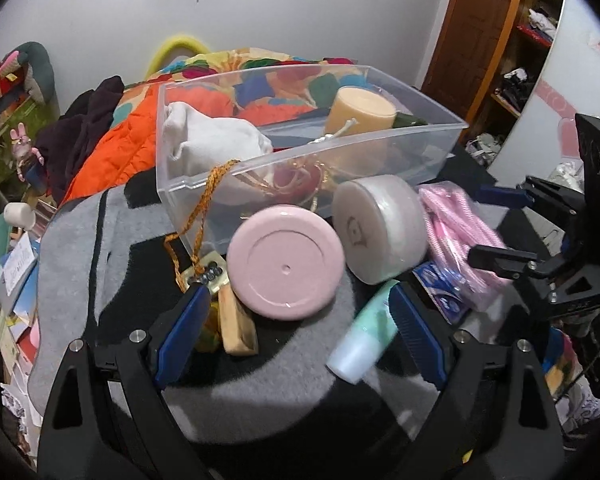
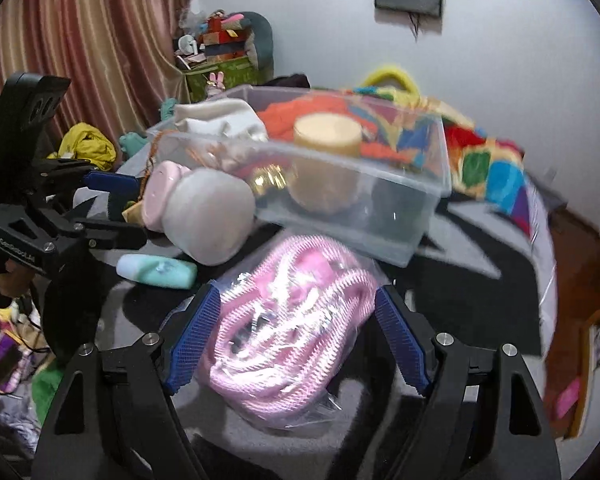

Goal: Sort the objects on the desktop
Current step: 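Grasp the bagged pink rope with the right gripper while the left grasps the pink round container, then lift the pink rope and pink container and carry them over the clear box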

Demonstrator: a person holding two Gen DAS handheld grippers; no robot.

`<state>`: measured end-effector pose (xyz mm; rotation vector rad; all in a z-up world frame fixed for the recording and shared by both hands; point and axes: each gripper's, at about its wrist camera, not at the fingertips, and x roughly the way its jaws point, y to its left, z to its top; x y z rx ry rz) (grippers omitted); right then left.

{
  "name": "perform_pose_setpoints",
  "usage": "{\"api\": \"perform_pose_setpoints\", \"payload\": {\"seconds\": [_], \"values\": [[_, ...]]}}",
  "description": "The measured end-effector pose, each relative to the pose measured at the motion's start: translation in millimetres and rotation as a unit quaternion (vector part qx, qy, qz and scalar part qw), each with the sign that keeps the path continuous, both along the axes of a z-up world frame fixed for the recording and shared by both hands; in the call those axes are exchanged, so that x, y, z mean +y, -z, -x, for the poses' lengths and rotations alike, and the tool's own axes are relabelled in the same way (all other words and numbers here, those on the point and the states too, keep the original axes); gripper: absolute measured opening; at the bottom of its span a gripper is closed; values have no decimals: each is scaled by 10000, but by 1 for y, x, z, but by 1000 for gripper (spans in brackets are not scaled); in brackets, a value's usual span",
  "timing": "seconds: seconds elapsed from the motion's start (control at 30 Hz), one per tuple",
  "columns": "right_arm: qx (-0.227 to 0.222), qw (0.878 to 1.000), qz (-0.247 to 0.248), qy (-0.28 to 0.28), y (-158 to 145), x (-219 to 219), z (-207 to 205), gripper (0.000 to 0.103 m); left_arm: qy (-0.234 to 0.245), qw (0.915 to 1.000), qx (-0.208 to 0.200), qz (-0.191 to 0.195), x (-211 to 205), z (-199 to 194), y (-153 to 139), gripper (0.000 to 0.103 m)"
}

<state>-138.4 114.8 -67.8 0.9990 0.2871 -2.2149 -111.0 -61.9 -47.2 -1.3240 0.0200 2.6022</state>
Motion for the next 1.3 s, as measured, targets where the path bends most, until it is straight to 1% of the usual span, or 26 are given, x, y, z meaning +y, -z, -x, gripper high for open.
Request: {"api": "perform_pose_setpoints", "payload": {"seconds": [0.07,0.17,0.3,0.43,0.5,0.63,0.7,0.77,0.8,0.87,0.93,0.97,1.0,1.03,1.07,1.1,1.13,1.2,1.23,1.27,1.3], "values": [[-185,9997,144,46,2,4,7,77,-51,9999,4,113,2,5,2,91],[-432,9985,331,81,6,5,13,77,-68,9998,35,171,4,9,3,91],[-466,9984,303,107,7,0,13,81,105,9999,55,103,12,14,1,92],[-613,9975,316,169,8,-4,15,83,210,9993,174,251,24,15,-4,92],[-743,9963,390,210,11,-3,16,86,239,9990,194,325,27,16,-4,92],[-1033,9927,580,213,14,-2,18,87,223,9983,195,501,28,17,1,92],[-1123,9914,652,162,14,-3,16,96,175,9981,144,568,26,18,6,92],[-1123,9917,616,134,15,-8,14,101,129,9988,18,476,22,20,12,92],[-1029,9932,518,142,16,-12,11,102,110,9991,-15,412,20,21,13,92],[-801,9962,315,120,16,-20,6,102,75,9993,35,366,19,20,13,92],[-687,9974,183,109,18,-27,3,102,9,9993,115,361,19,18,11,91],[-672,9975,158,122,19,-30,4,102,-25,9993,142,339,18,17,10,88],[-649,9977,151,140,20,-30,4,100,-63,9995,154,264,17,17,8,84],[-604,9980,121,142,20,-31,3,99,-79,9997,169,187,16,17,6,84],[-545,9984,110,126,20,-32,3,94,-73,9997,189,162,16,17,4,82],[-493,9987,101,82,19,-32,1,90,-54,9995,226,191,15,17,4,78],[-460,9989,89,39,19,-31,0,87,-73,9992,255,285,16,17,4,76],[-426,9991,75,-16,19,-28,-2,76,-125,9990,215,370,15,19,8,72],[-420,9991,97,-54,18,-26,-3,74,-160,9990,185,378,13,20,11,69],[-430,9990,119,-61,17,-24,-3,70,-219,9989,138,381,11,21,14,63],[-442,9989,136,-69,16,-21,-4,68,-223,9991,166,335,10,20,15,63]]}}
